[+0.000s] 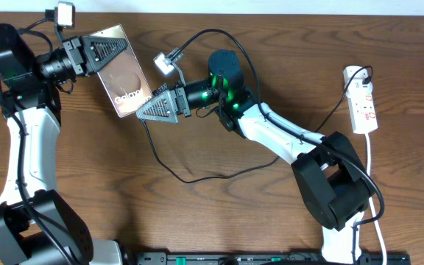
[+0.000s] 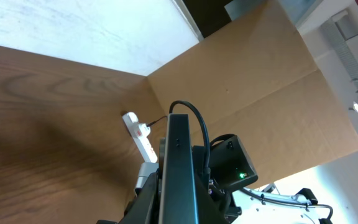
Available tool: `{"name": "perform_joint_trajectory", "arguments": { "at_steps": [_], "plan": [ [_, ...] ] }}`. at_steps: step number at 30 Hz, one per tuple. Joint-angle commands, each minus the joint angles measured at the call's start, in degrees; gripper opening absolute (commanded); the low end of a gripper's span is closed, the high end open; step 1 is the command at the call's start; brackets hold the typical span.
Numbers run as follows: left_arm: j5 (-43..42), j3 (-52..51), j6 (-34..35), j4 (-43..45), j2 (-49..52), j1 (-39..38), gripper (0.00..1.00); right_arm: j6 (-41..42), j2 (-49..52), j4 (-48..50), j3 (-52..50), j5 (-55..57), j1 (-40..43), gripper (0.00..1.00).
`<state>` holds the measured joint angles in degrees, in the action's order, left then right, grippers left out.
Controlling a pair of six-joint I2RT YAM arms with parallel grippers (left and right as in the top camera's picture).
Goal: Plug charger to phone and switch on socket
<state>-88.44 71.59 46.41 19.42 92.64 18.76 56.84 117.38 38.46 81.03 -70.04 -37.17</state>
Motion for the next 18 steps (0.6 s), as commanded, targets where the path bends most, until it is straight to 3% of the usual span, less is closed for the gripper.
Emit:
{"name": "perform_joint_trajectory", "arguments": {
  "at_steps": [1,7,10,14,18],
  "plan": [
    [-1.36,-0.13,-0.81,0.20,-0.15,1.22,0.07,-0.07,-0.13,0.11,0.70,-0.48,0.92,0.99],
    [1.55,-0.15,-0.79,-0.85,-0.04,5.92,0.07,0.17,-0.13,-0.39,0.70,-3.15,4.79,0.99],
    [4.09,-0.15,-2.64,-5.70,0.33,8.04,0.07,0.17,-0.13,-0.81,0.70,-4.22,6.75,0.99],
    [5.03,-0.15,-10.99,-15.52,1.95,8.70,0.07,0.15,-0.13,-1.66,0.70,-4.52,8.55,0.99],
    [11.91,-0.17,-21.77,-29.64,4.76,8.68,0.07,0.13,-0.13,-2.03,0.70,-4.72,9.11,0.99]
  ]
}}
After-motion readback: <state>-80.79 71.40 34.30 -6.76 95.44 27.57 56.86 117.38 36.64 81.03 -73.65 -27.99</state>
